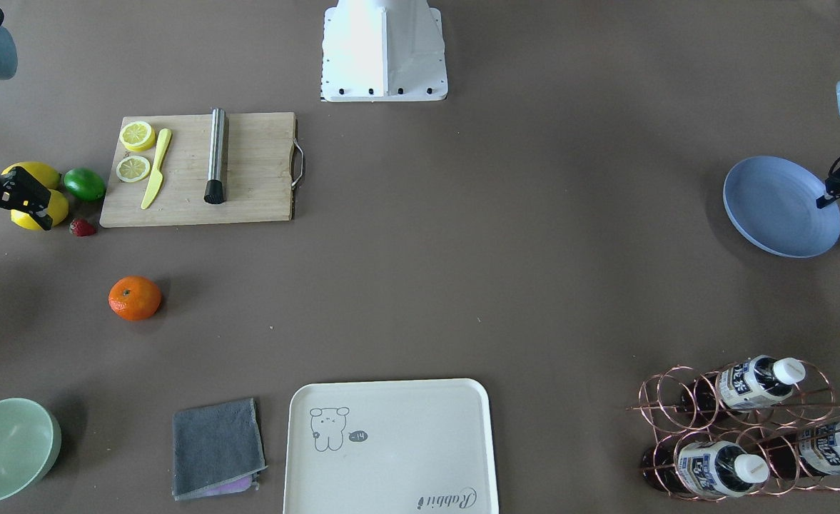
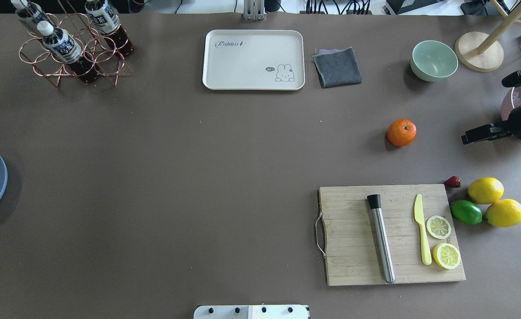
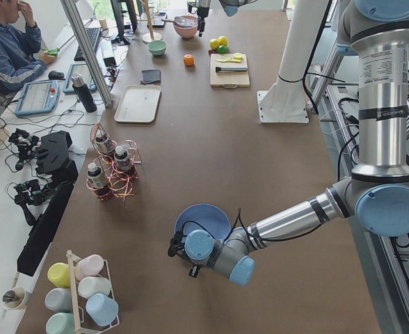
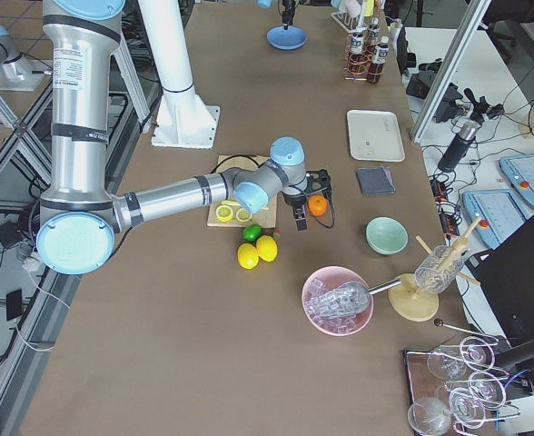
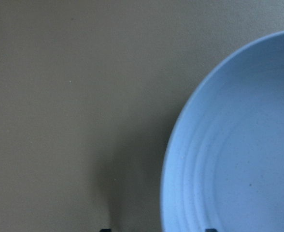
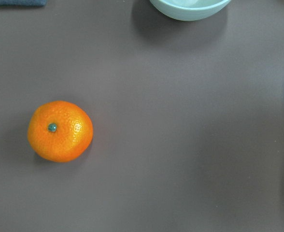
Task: Pick orange to plate
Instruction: 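Move the right gripper over the orange while the left gripper approaches the blue plate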
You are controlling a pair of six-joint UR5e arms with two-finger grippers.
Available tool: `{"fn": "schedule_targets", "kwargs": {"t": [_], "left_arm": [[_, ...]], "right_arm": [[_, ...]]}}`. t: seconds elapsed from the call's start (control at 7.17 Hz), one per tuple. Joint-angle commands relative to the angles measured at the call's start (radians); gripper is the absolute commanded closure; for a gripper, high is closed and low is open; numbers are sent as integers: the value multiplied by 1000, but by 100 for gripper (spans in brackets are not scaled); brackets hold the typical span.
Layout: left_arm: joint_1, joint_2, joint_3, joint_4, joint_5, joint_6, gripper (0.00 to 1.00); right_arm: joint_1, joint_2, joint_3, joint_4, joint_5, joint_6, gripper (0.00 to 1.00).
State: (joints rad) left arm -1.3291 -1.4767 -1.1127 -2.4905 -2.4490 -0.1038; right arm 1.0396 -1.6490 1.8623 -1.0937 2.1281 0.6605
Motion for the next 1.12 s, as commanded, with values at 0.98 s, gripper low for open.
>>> {"fn": "schedule_targets", "kwargs": {"t": [0.98], "left_arm": [[122, -138, -535, -18, -167, -1001, 100]], "right_arm": [[-1, 0, 3, 2, 1, 1, 0]]}}
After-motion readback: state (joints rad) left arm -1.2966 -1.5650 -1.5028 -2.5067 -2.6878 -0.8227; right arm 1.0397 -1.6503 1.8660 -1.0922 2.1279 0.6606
